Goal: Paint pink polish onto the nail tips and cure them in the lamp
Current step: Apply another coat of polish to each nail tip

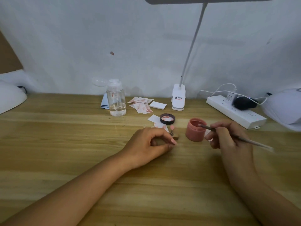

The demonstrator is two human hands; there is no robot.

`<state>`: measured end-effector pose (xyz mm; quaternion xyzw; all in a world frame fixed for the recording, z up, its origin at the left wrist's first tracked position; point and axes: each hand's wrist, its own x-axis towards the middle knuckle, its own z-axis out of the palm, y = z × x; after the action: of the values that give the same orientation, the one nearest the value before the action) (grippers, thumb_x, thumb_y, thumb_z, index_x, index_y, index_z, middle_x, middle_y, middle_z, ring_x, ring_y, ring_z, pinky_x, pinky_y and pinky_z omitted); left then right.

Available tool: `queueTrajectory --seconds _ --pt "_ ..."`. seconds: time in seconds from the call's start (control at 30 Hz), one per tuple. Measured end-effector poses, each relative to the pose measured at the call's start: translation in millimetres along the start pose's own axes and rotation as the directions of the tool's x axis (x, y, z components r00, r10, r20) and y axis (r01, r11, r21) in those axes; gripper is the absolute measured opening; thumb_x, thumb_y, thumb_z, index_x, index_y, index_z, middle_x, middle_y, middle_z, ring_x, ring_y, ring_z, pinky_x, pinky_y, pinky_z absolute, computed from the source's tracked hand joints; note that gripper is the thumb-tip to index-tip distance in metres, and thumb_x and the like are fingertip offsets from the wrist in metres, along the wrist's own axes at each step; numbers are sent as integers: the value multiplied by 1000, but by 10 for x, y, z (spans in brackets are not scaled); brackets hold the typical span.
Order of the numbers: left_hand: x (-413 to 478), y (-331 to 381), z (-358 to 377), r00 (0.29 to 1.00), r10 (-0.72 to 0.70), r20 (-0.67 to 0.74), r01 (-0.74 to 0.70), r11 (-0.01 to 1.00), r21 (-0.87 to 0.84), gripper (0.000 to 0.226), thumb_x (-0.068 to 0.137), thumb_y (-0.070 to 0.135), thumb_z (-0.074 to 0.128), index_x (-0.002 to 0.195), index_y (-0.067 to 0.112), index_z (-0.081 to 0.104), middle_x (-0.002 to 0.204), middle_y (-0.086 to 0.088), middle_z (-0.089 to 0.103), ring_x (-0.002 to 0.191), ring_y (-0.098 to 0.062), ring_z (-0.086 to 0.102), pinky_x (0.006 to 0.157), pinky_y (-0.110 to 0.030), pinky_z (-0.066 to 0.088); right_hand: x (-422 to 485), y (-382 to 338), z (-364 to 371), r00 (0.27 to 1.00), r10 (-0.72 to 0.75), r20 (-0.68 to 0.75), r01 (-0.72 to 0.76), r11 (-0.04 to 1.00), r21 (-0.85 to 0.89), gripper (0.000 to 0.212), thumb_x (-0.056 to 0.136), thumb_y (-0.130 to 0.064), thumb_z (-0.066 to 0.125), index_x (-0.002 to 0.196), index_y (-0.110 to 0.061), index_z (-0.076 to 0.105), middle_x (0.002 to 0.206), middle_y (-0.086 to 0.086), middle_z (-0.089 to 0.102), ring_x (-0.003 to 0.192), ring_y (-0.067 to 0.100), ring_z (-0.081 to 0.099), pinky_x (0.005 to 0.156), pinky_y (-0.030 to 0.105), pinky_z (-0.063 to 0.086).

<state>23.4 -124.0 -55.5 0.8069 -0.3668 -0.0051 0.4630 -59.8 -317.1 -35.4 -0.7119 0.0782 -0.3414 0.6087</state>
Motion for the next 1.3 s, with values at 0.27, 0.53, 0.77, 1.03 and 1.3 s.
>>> queueTrajectory --seconds 0.27,0.53,0.77,1.03,1.3 --pt "1 -3 22 1000 -16 -5 16 995 -100 24 86 16 75 83 40 71 88 22 72 48 -3 54 50 -17 45 58 75 -12 999 46 -14 -47 996 -75 6 89 -8 50 86 -8 55 68 1 67 62 10 56 63 34 46" --pt "3 -26 19 998 -59 -13 56 987 -149 21 84 11 76 83 32 72 85 13 76 45 2 42 46 -15 40 114 117 26 998 58 6 -57 995 -78 8 86 -7 50 79 -9 53 62 0 65 56 5 52 60 30 43" --pt "-3 -12 21 998 -56 -38 53 996 -74 26 82 11 78 80 35 71 86 15 75 43 -1 41 48 -20 39 125 159 42 995 99 17 -97 991 -94 8 81 -14 50 75 -13 54 61 1 65 57 4 55 66 34 44" --pt "-13 -23 34 995 -35 -89 34 999 -10 24 80 17 79 75 37 68 86 17 74 42 -1 46 49 -20 42 123 171 47 997 75 31 -72 994 -84 5 88 -10 51 84 -10 54 62 0 66 58 6 55 60 30 45" --pt "-98 51 55 980 146 -133 -72 891 448 11 83 36 76 86 34 66 83 28 67 61 15 49 55 -15 31 27 -21 -3 997 17 81 -30 987 160 9 94 -1 47 93 -3 56 75 14 72 68 19 65 69 23 57"
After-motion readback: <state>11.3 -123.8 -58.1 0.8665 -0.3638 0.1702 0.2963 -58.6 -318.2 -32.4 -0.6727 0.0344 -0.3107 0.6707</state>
